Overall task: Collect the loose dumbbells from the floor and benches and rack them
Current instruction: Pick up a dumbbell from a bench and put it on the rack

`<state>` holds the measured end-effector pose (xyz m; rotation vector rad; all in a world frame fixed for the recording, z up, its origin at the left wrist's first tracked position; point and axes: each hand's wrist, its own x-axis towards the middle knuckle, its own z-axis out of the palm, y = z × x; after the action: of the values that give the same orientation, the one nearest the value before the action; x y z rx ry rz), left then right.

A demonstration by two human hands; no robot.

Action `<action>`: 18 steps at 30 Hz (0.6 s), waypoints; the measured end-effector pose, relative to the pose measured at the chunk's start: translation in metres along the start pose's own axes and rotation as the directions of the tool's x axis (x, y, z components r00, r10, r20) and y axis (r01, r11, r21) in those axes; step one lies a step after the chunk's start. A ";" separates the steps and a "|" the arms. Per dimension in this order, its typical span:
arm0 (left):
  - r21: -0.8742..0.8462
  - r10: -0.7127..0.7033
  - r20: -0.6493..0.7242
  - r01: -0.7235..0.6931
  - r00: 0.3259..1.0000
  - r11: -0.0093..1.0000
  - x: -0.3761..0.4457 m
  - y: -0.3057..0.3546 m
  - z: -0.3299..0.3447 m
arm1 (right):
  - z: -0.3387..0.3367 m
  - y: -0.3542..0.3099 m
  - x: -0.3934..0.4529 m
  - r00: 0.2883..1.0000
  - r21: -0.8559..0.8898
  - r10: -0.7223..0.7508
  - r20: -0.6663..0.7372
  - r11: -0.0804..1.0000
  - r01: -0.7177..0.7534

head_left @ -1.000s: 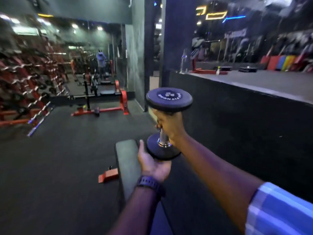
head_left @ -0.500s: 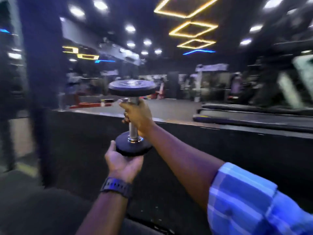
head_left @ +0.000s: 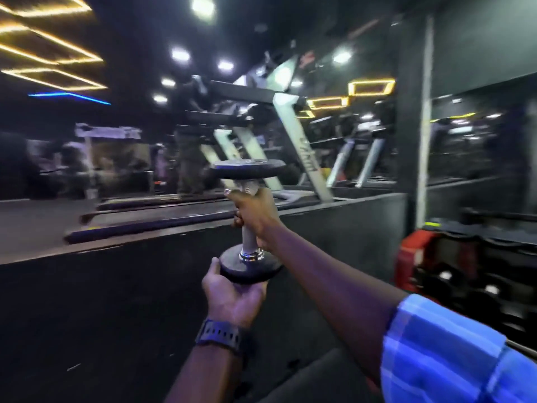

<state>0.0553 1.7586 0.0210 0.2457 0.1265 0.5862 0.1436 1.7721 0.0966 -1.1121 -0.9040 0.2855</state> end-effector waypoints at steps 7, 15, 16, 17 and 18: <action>0.063 -0.416 0.114 0.411 0.902 0.910 0.073 -0.213 0.050 | -0.259 -0.027 0.002 0.905 -0.210 -0.080 -0.418 0.978 -0.010; 0.126 -0.648 0.203 0.637 0.734 0.761 0.107 -0.391 0.095 | -0.455 -0.063 -0.023 0.727 -0.337 -0.179 -0.663 0.938 -0.076; 0.116 -0.670 0.210 0.662 0.713 0.741 0.112 -0.411 0.098 | -0.475 -0.067 -0.028 0.705 -0.364 -0.196 -0.682 0.926 -0.095; 0.099 -0.691 0.208 0.688 0.693 0.719 0.116 -0.430 0.101 | -0.494 -0.069 -0.032 0.692 -0.385 -0.203 -0.693 0.916 -0.117; 0.089 -0.713 0.196 0.712 0.673 0.696 0.119 -0.445 0.102 | -0.510 -0.070 -0.036 0.687 -0.394 -0.201 -0.698 0.909 -0.134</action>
<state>0.4092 1.4478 -0.0040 0.2403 0.0041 -0.2396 0.4861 1.3871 0.0668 -1.4472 -0.2477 -0.4100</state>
